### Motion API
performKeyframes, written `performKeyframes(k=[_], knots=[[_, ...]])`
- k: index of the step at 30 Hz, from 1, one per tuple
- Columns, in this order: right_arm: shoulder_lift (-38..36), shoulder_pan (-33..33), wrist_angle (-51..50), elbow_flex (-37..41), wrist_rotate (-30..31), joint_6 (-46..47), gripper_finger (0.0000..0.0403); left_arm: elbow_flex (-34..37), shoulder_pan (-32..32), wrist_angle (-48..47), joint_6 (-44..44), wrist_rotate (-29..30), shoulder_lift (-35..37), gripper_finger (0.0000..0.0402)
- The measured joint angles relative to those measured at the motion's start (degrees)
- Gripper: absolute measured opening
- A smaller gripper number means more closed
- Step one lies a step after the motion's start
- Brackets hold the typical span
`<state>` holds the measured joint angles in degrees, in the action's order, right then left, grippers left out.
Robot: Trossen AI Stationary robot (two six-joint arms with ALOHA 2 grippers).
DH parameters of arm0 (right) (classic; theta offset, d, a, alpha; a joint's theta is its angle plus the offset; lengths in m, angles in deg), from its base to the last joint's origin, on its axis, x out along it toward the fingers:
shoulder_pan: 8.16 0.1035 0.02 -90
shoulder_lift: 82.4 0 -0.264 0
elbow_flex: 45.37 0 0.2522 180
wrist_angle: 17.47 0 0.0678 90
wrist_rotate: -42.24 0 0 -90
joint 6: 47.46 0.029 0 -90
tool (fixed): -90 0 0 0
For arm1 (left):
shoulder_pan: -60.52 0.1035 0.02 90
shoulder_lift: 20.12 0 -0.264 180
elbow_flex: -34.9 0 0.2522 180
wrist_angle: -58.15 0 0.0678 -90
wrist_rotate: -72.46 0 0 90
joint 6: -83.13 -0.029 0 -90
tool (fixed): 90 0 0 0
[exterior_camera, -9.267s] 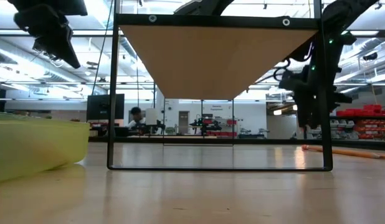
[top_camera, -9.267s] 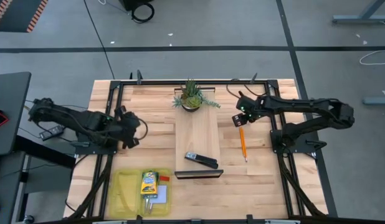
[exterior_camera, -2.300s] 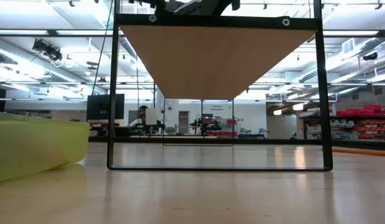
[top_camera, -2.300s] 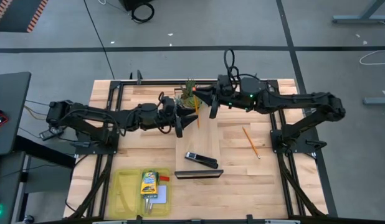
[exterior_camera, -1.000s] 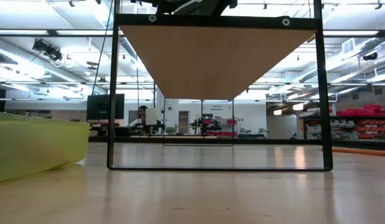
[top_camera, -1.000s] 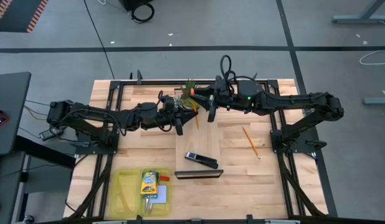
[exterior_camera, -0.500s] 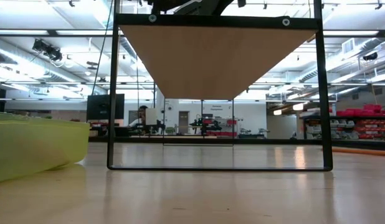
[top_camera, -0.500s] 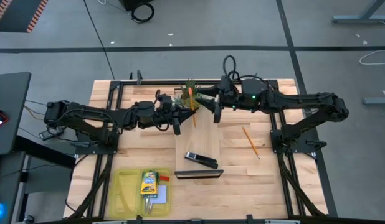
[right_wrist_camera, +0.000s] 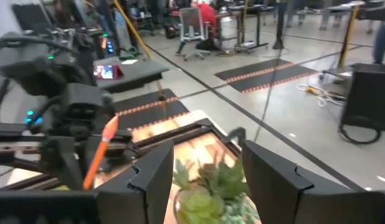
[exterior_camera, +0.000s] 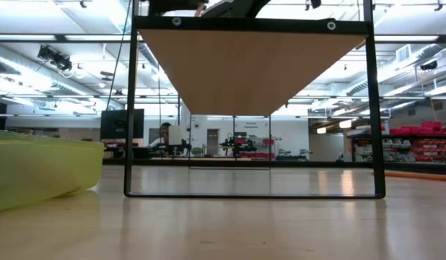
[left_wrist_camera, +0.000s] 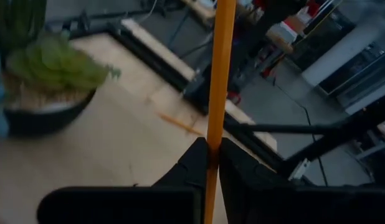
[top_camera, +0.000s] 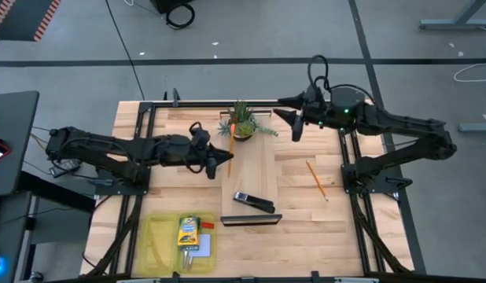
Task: Pack school essentials
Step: Put the pencil with the pencil top eraser into the supply box
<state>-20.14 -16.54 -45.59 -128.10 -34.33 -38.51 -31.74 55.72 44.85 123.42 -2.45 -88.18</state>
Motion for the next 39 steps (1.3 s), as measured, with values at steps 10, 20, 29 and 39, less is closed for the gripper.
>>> performKeyframes(k=[10, 20, 29, 39], knots=[[-2.8, -0.24, -4.69, 0.0, 2.73, -1.13, 0.0196, -0.02, -6.09, -14.35, 14.99, 0.0, 1.07, 0.0033], [-2.78, -0.24, -5.87, 0.0, 3.08, -2.32, 0.0196, 0.0, -16.36, -24.99, 36.19, 0.66, 0.94, 0.0028], [-2.78, -0.24, -5.82, 0.0, 4.66, -4.28, 0.0196, 0.0, -26.6, -37.71, 61.77, 3.98, 0.51, 0.0037], [-2.77, -2.36, -5.63, 0.02, 7.42, -6.11, 0.0196, 0.02, -35.39, -33.19, 79.32, 2.78, -8.64, 0.0038]])
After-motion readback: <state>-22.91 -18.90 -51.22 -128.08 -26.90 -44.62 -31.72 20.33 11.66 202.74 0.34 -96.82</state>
